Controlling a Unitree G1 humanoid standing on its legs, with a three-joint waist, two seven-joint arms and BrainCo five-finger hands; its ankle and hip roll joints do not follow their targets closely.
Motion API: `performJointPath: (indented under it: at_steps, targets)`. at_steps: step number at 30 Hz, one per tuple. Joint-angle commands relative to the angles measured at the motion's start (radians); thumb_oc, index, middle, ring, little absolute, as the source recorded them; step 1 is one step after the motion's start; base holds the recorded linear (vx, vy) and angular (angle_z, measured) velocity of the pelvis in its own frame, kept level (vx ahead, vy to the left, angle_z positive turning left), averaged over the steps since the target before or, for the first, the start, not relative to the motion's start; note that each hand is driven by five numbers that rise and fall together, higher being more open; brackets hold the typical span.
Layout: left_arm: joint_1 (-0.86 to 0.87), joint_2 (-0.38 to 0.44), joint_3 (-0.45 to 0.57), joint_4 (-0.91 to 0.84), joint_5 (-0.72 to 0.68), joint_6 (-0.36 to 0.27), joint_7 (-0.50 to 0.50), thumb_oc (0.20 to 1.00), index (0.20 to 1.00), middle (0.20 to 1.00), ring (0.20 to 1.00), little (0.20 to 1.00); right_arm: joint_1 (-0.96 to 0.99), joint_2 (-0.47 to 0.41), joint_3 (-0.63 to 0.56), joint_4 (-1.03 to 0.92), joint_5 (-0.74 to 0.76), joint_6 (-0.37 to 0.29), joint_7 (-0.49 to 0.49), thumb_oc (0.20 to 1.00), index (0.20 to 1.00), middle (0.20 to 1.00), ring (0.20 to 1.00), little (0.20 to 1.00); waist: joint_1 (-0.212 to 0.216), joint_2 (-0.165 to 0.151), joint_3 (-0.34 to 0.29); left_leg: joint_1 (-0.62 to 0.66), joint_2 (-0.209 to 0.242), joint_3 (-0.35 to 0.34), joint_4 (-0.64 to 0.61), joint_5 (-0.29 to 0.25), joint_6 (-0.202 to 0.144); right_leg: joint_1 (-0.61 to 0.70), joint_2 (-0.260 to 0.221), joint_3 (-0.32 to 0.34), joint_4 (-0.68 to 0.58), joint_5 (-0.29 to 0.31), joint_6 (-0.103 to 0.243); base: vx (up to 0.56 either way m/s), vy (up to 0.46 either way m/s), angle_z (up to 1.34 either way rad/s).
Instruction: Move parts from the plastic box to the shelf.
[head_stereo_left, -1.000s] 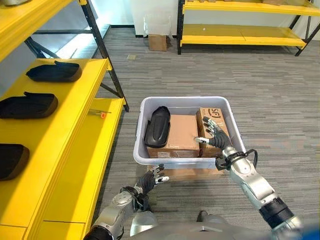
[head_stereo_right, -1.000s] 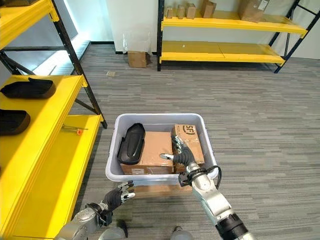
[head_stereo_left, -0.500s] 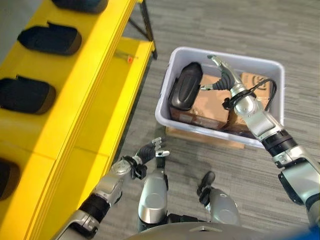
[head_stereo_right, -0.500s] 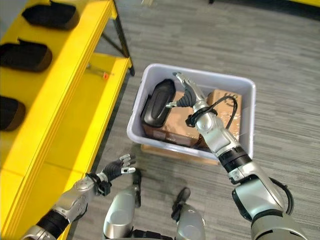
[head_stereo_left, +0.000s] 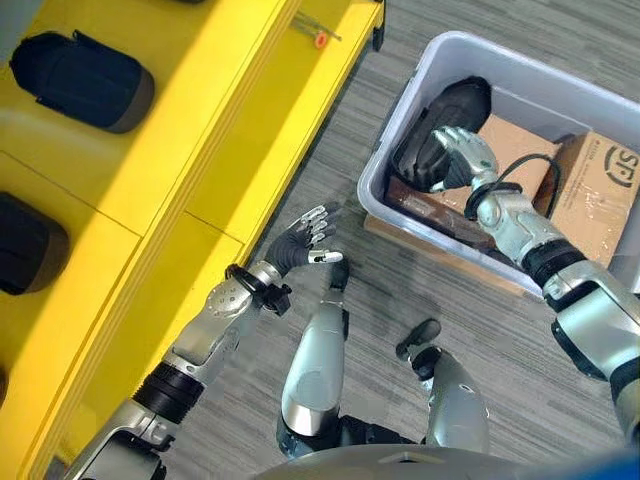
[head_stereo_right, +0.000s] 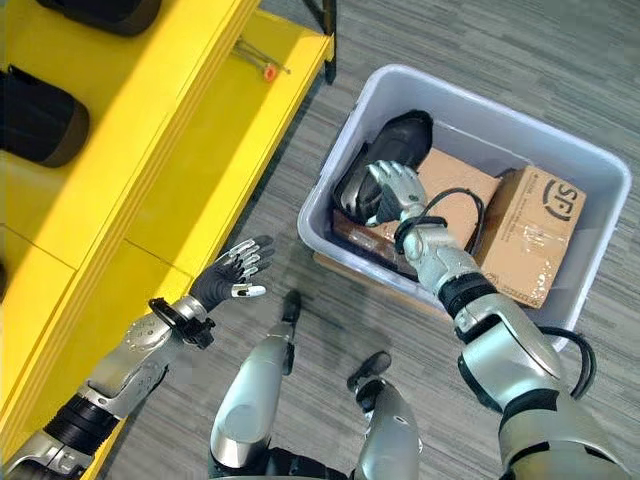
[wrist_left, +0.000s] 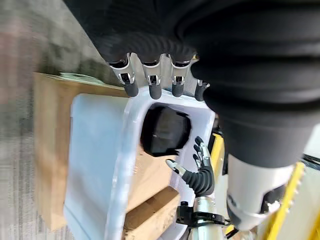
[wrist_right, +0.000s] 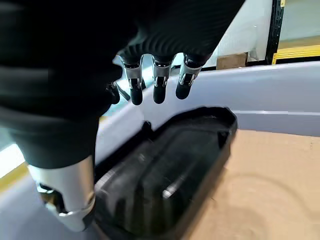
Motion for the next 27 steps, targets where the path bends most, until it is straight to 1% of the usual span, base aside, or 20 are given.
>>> performJointPath:
  at_steps: [1,3,5,6,9,11,14,15,16,19,20,24,25,27]
  targets:
    - [0.017,0.003,-0.004,-0.09,-0.023,-0.045,-0.024,1.0,1.0,1.0,1.0,1.0,-0.075,-0.019,0.05,0.02,-0.044,0.043,-0.038,1.0,1.0,1.0,1.0,1.0,0.003,0.02,-0.027,-0.057,0.003,-0.053,0.046,-0.037,-0.025,-0.007,-0.032,0.014,0.07,0.025,0.058,-0.04,-0.017,0.1]
    - [0.013,0.003,-0.012,-0.082,-0.02,-0.048,-0.027,1.0,1.0,1.0,1.0,1.0,-0.087,-0.009,0.064,0.079,-0.068,0.054,-0.034,1.0,1.0,1.0,1.0,1.0,0.01,0.027,-0.027,-0.075,0.0,-0.058,0.054,-0.037,-0.021,-0.024,-0.037,0.011,0.084,0.024,0.058,-0.02,-0.008,0.11]
    - [0.012,0.005,-0.018,-0.08,-0.022,-0.047,-0.029,1.0,1.0,1.0,1.0,1.0,-0.101,-0.002,0.071,0.117,-0.104,0.1,-0.001,1.0,1.0,1.0,1.0,1.0,0.018,0.033,-0.027,-0.093,-0.006,-0.062,0.066,-0.04,-0.016,-0.041,-0.045,0.008,0.103,0.021,0.059,-0.02,-0.009,0.09]
    - [0.013,0.005,-0.019,-0.082,-0.021,-0.047,-0.031,1.0,1.0,1.0,1.0,1.0,-0.11,-0.001,0.075,0.135,-0.112,0.106,0.011,1.0,1.0,1.0,1.0,1.0,0.021,0.035,-0.027,-0.099,-0.009,-0.065,0.072,-0.041,-0.013,-0.048,-0.047,0.008,0.111,0.021,0.06,-0.01,-0.024,0.06]
    - [0.016,0.011,-0.024,-0.079,-0.023,-0.059,-0.037,1.0,1.0,1.0,1.0,1.0,-0.132,0.008,0.087,0.183,-0.141,0.18,0.114,1.0,1.0,1.0,1.0,1.0,0.031,0.041,-0.027,-0.113,-0.014,-0.07,0.081,-0.043,-0.01,-0.063,-0.053,0.005,0.128,0.019,0.062,-0.01,-0.016,0.02]
    - [0.018,0.004,-0.027,-0.084,-0.017,-0.067,-0.039,1.0,1.0,1.0,1.0,1.0,-0.122,0.021,0.103,0.227,-0.137,0.255,0.199,1.0,1.0,1.0,1.0,1.0,0.036,0.042,-0.027,-0.118,-0.013,-0.071,0.083,-0.042,-0.009,-0.066,-0.053,0.003,0.131,0.018,0.06,0.0,0.0,0.0]
    - [0.022,0.005,-0.024,-0.091,-0.011,-0.065,-0.041,1.0,1.0,1.0,1.0,1.0,-0.094,0.035,0.098,0.281,-0.126,0.301,0.275,1.0,1.0,1.0,1.0,1.0,0.04,0.042,-0.027,-0.116,-0.013,-0.074,0.081,-0.041,-0.006,-0.065,-0.052,-0.001,0.132,0.02,0.06,-0.01,-0.032,0.03]
    - [0.022,0.005,-0.024,-0.091,-0.011,-0.065,-0.041,1.0,1.0,1.0,1.0,1.0,-0.094,0.035,0.098,0.281,-0.126,0.301,0.275,1.0,1.0,1.0,1.0,1.0,0.04,0.042,-0.027,-0.116,-0.013,-0.074,0.081,-0.041,-0.006,-0.065,-0.052,-0.001,0.132,0.02,0.06,-0.01,-0.045,0.03]
    - [0.026,0.005,-0.019,-0.091,-0.013,-0.062,-0.054,1.0,1.0,1.0,1.0,1.0,-0.078,0.049,0.091,0.315,-0.146,0.34,0.356,1.0,1.0,1.0,1.0,1.0,0.044,0.039,-0.027,-0.111,-0.012,-0.073,0.078,-0.039,-0.006,-0.061,-0.051,-0.005,0.132,0.022,0.061,-0.01,-0.045,0.01]
    - [0.031,0.0,-0.018,-0.102,0.0,-0.049,-0.065,1.0,1.0,1.0,1.0,1.0,-0.051,0.069,0.086,0.364,-0.185,0.388,0.452,1.0,1.0,1.0,1.0,1.0,0.047,0.039,-0.027,-0.098,-0.01,-0.073,0.067,-0.033,-0.009,-0.048,-0.046,-0.008,0.123,0.025,0.061,-0.01,-0.019,0.0]
    - [0.035,-0.005,-0.021,-0.101,0.008,-0.052,-0.066,1.0,1.0,1.0,1.0,1.0,-0.036,0.077,0.085,0.388,-0.202,0.423,0.513,1.0,1.0,1.0,1.0,1.0,0.048,0.039,-0.027,-0.087,-0.009,-0.071,0.059,-0.03,-0.009,-0.041,-0.044,-0.008,0.118,0.028,0.061,0.0,0.0,0.0]
    - [0.041,-0.013,-0.026,-0.107,0.014,-0.052,-0.072,1.0,1.0,1.0,1.0,1.0,0.017,0.085,0.067,0.441,-0.234,0.5,0.605,1.0,1.0,1.0,1.0,1.0,0.047,0.043,-0.027,-0.065,-0.012,-0.07,0.044,-0.025,-0.01,-0.017,-0.04,-0.012,0.101,0.031,0.058,-0.01,0.0,0.0]
    - [0.043,-0.015,-0.027,-0.114,0.016,-0.046,-0.081,1.0,1.0,1.0,1.0,1.0,0.046,0.083,0.049,0.461,-0.226,0.512,0.632,1.0,1.0,1.0,1.0,1.0,0.044,0.044,-0.027,-0.052,-0.016,-0.07,0.04,-0.026,-0.009,-0.006,-0.04,-0.012,0.094,0.034,0.06,0.0,0.0,0.0]
    - [0.044,-0.016,-0.027,-0.12,0.02,-0.035,-0.09,1.0,1.0,1.0,1.0,1.0,0.07,0.082,0.034,0.474,-0.207,0.482,0.638,1.0,1.0,1.0,1.0,1.0,0.042,0.044,-0.027,-0.04,-0.018,-0.066,0.035,-0.026,-0.009,0.007,-0.04,-0.012,0.083,0.038,0.062,0.0,0.0,0.0]
